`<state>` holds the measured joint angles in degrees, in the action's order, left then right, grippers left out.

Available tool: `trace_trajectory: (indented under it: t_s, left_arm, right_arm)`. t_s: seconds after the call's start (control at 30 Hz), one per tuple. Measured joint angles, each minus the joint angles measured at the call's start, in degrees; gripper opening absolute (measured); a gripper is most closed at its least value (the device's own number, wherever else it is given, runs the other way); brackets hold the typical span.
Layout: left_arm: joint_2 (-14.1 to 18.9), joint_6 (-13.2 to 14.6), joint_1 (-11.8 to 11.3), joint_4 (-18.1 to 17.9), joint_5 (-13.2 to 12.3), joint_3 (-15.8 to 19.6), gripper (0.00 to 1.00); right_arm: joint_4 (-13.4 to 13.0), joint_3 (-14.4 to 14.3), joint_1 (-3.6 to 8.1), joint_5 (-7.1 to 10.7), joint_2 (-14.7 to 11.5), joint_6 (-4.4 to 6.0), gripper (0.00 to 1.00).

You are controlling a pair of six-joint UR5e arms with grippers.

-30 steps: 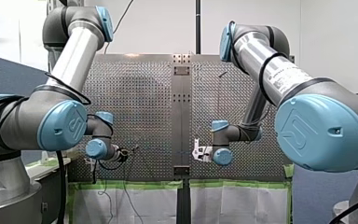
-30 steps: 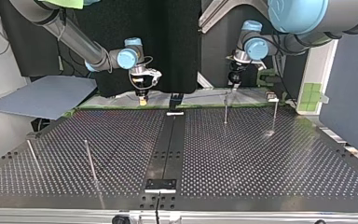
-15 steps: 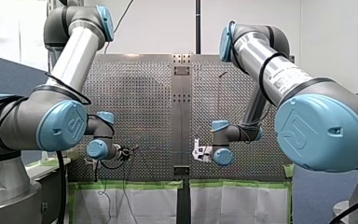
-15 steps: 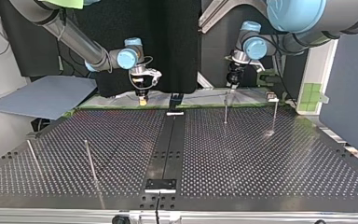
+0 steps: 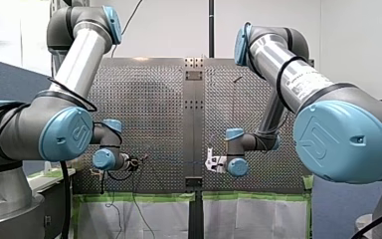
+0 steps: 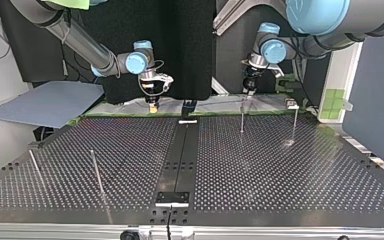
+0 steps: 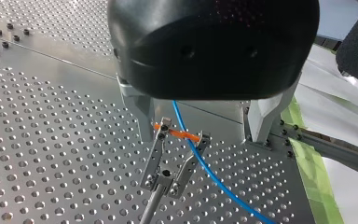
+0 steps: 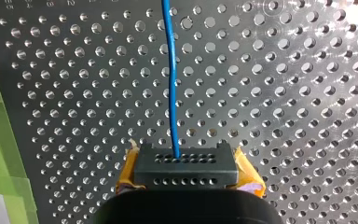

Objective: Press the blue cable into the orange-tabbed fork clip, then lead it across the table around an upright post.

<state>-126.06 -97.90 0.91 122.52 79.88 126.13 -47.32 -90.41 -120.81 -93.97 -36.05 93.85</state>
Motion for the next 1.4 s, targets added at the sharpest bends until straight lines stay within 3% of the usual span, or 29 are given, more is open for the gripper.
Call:
trace_trajectory:
  t_s: [0.37,0.73,0.93,1.4]
  left_arm:
    - [-0.01,0.79,0.14,0.05,-0.11,0.03,1.00]
    - [0.00,6.67,2.05,1.82,-0.21,-0.03,1.00]
    - [0.00,7.86,3.56,1.85,0.02,-0.85,1.00]
    - [-0.07,6.39,9.14,3.69,6.33,-6.18,1.00]
  right_arm:
    - [0.28,0.01,0.00,0.00,0.03,-0.14,0.00]
    - [0.27,0.00,0.00,0.00,0.04,-0.14,0.00]
    - [0.08,0.00,0.00,0.00,0.03,-0.14,0.00]
    - [-0.07,0.00,0.00,0.04,0.04,-0.03,0.00]
